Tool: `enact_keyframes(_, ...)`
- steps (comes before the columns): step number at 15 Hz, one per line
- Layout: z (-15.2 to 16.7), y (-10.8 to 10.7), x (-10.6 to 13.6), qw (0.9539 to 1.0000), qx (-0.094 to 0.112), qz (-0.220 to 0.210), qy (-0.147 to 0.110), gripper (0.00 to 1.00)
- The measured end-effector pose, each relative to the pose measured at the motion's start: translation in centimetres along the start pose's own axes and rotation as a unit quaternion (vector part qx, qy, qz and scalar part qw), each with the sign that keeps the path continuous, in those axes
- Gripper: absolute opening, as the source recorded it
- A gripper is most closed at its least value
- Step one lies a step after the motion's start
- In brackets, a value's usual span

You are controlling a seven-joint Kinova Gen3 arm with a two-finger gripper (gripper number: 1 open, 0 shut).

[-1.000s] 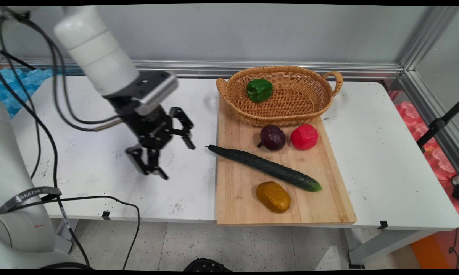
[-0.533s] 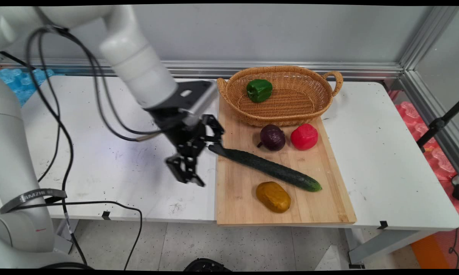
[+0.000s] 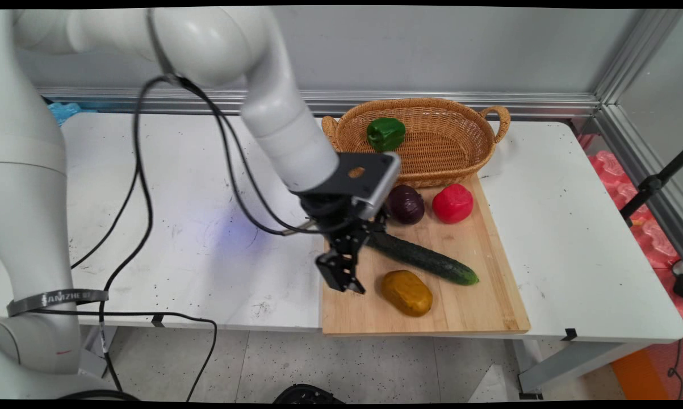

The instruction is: Pick up the potato from the cutting board, then place the picked object in the vegetable basket

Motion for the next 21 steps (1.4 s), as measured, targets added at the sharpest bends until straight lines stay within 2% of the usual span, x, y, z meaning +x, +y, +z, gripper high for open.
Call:
enact_keyframes(9, 6.0, -1.9, 3.0, 0.9992, -0.011, 0.030, -0.024, 1.00)
enact_keyframes(17, 8.4, -3.0, 3.8, 0.9980, -0.023, 0.044, -0.038, 1.00)
enact_keyframes(18, 8.6, -3.1, 3.8, 0.9978, -0.025, 0.047, -0.039, 0.00)
enact_keyframes(21, 8.8, -3.4, 4.1, 0.9973, -0.028, 0.054, -0.041, 0.00)
